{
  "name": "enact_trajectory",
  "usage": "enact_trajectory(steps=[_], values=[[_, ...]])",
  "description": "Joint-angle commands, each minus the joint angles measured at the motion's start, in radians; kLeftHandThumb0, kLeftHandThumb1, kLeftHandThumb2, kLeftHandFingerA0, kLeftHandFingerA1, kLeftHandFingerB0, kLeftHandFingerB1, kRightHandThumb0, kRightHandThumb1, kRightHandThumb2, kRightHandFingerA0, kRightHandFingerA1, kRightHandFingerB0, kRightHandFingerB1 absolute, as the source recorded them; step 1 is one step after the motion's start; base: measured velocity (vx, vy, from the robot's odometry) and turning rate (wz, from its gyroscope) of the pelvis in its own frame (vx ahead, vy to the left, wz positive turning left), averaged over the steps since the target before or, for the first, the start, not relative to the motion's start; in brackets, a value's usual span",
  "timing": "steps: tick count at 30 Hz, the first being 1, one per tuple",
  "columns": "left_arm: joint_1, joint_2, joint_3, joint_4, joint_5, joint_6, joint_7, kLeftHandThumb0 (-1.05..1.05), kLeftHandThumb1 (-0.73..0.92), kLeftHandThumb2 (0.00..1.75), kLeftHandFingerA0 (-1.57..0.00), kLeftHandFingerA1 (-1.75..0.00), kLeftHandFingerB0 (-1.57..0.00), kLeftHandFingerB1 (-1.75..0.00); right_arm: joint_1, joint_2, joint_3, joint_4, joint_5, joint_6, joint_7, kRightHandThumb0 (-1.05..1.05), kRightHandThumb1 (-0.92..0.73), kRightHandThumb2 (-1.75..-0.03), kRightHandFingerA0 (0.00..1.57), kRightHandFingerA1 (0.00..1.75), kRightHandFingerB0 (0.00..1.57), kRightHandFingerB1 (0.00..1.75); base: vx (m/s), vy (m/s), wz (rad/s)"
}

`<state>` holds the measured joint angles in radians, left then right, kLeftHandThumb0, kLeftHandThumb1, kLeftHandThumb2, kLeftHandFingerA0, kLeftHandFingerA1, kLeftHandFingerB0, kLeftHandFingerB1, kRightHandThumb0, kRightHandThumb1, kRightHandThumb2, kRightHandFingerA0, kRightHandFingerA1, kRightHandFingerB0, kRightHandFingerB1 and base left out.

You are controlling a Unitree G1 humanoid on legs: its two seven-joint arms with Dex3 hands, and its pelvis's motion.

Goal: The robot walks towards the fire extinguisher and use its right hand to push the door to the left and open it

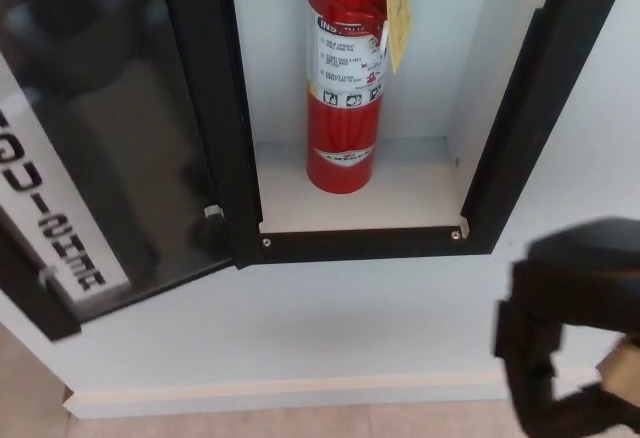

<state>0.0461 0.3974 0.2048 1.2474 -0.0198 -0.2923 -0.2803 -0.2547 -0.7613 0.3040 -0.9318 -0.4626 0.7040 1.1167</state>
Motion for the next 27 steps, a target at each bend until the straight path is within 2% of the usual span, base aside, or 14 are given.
enact_trajectory(steps=[1, 5, 6, 7, 10, 11, 12, 13, 14, 21, 24, 25, 26, 27], values=[[0.013, 0.02, 0.016, 0.007, -0.02, -0.004, -0.034, -0.54, 0.5, 0.55, -0.4, -0.62, -0.29, -0.37, 0.679, -0.138, -0.306, 0.383, -0.08, -0.408, -0.393, -0.65, -0.65, -0.59, 0.61, 0.58, 0.43, 0.38, 0.0, 0.0, 0.0], [0.013, 0.017, 0.018, 0.001, -0.025, -0.009, -0.051, -0.56, 0.5, 0.56, -0.37, -0.64, -0.27, -0.38, 0.762, -0.101, -0.222, 0.734, -0.1, -0.522, -0.669, -0.65, -0.66, -0.6, 0.54, 0.56, 0.37, 0.37, 0.0, 0.0, 0.0], [0.014, 0.019, 0.008, -0.001, -0.011, -0.01, -0.035, -0.56, 0.52, 0.56, -0.44, -0.62, -0.36, -0.39, 0.755, -0.074, -0.188, 0.853, -0.1, -0.546, -0.738, -0.63, -0.51, -0.9, 0.49, 0.64, 0.31, 0.51, 0.0, 0.0, 0.0], [0.013, 0.021, 0.001, -0.001, -0.001, -0.011, -0.023, -0.56, 0.52, 0.56, -0.44, -0.62, -0.36, -0.39, 0.75, -0.061, -0.175, 0.901, -0.1, -0.557, -0.766, -0.63, -0.51, -0.9, 0.49, 0.64, 0.31, 0.51, 0.0, 0.0, 0.0], [0.02, 0.017, -0.017, 0.009, 0.02, -0.043, -0.017, -0.51, 0.54, 0.57, -0.54, -0.66, -0.62, -0.47, 0.711, 0.015, -0.124, 1.134, -0.099, -0.591, -0.891, -0.66, -0.51, -0.91, 0.43, 0.61, 0.31, 0.5, 0.0, 0.0, 0.0], [0.021, 0.015, -0.016, 0.011, 0.018, -0.045, -0.02, -0.51, 0.54, 0.57, -0.54, -0.66, -0.62, -0.47, 0.704, 0.026, -0.117, 1.167, -0.099, -0.594, -0.908, -0.66, -0.51, -0.91, 0.43, 0.61, 0.31, 0.5, 0.0, 0.0, 0.0], [0.02, 0.012, -0.015, 0.015, 0.017, -0.031, -0.014, -0.62, 0.45, 0.8, -0.49, -0.68, -0.37, -0.53, 0.686, 0.051, -0.1, 1.247, -0.1, -0.611, -0.951, -0.64, -0.51, -0.9, 0.42, 0.61, 0.31, 0.49, 0.0, 0.0, 0.0], [0.02, 0.012, -0.016, 0.016, 0.018, -0.027, -0.012, -0.62, 0.45, 0.8, -0.49, -0.68, -0.37, -0.53, 0.681, 0.055, -0.097, 1.263, -0.1, -0.617, -0.961, -0.64, -0.51, -0.9, 0.42, 0.61, 0.31, 0.49, 0.0, 0.0, 0.0], [0.021, 0.008, -0.013, 0.011, 0.014, -0.017, -0.012, -0.54, 0.51, 0.55, -0.42, -0.66, -0.25, -0.39, 0.668, 0.075, -0.085, 1.318, -0.102, -0.621, -0.984, -0.61, -0.66, -0.6, 0.45, 0.48, 0.39, 0.35, 0.0, 0.0, 0.0], [0.022, 0.006, -0.031, 0.019, 0.034, 0.011, 0.02, -0.54, 0.55, 0.56, -0.29, -0.57, -0.28, -0.37, 0.63, 0.184, -0.098, 1.53, -0.055, -0.624, -1.061, -0.61, -0.66, -0.6, 0.41, 0.5, 0.39, 0.34, 0.0, 0.0, 0.0], [0.025, -0.003, -0.028, 0.022, 0.028, 0.022, 0.019, -0.55, 0.54, 0.56, -0.3, -0.58, -0.28, -0.37, 0.625, 0.223, -0.12, 1.615, -0.029, -0.646, -1.099, -0.6, -0.66, -0.6, 0.42, 0.48, 0.39, 0.34, 0.0, 0.0, 0.0], [0.028, -0.004, -0.028, 0.021, 0.026, 0.019, 0.015, -0.55, 0.53, 0.56, -0.44, -0.58, -0.31, -0.4, 0.62, 0.235, -0.122, 1.644, -0.023, -0.656, -1.106, -0.63, -0.68, -0.61, 0.36, 0.48, 0.38, 0.33, 0.0, 0.0, 0.0], [0.03, -0.005, -0.028, 0.02, 0.026, 0.016, 0.013, -0.55, 0.53, 0.56, -0.44, -0.58, -0.31, -0.4, 0.616, 0.243, -0.123, 1.664, -0.019, -0.663, -1.11, -0.63, -0.68, -0.61, 0.36, 0.48, 0.38, 0.33, 0.0, 0.0, 0.0], [0.033, -0.003, -0.039, 0.022, 0.037, 0.008, 0.014, -0.53, 0.54, 0.56, -0.4, -0.59, -0.42, -0.42, 0.604, 0.257, -0.119, 1.702, -0.02, -0.672, -1.125, -0.65, -0.67, -0.61, 0.37, 0.46, 0.37, 0.33, 0.0, 0.0, 0.0]])
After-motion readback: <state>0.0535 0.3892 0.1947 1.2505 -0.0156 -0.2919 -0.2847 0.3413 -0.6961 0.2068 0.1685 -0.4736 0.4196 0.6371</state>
